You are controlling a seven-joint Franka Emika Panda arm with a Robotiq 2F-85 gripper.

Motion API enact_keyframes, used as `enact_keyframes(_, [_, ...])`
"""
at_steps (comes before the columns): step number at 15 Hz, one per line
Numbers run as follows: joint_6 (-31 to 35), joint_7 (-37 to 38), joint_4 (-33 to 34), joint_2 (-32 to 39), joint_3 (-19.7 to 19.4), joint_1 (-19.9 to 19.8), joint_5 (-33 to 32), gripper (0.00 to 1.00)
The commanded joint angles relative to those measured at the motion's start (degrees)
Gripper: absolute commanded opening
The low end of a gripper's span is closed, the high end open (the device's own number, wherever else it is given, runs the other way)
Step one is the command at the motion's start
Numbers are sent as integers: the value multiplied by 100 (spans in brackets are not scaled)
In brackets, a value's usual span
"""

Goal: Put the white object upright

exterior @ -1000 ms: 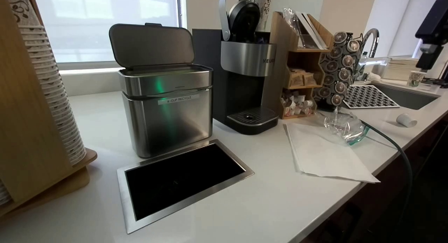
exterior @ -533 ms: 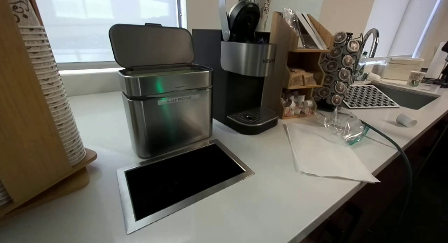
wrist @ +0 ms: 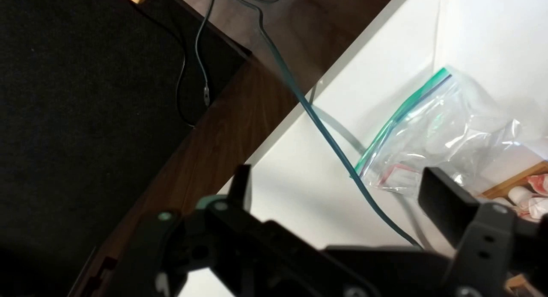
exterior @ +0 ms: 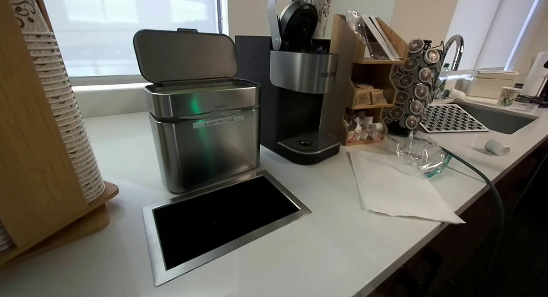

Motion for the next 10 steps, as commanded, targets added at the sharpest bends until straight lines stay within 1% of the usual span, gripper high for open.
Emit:
enact_keyframes(1, [38, -19, -106, -100, 91, -16, -91, 100])
enact_keyframes(3, [201, -103, -122, 16, 89, -102, -294, 100])
enact_keyframes(5, [372, -166, -54, 183, -51, -188, -435, 100])
enact_keyframes(6, [515, -362, -25, 280, -210, -168, -447, 100])
enact_keyframes(7, [576, -775, 45, 411, -468, -53, -352, 100])
enact_keyframes(10, [1053, -1581, 187, 759, -989, -8, -241, 100])
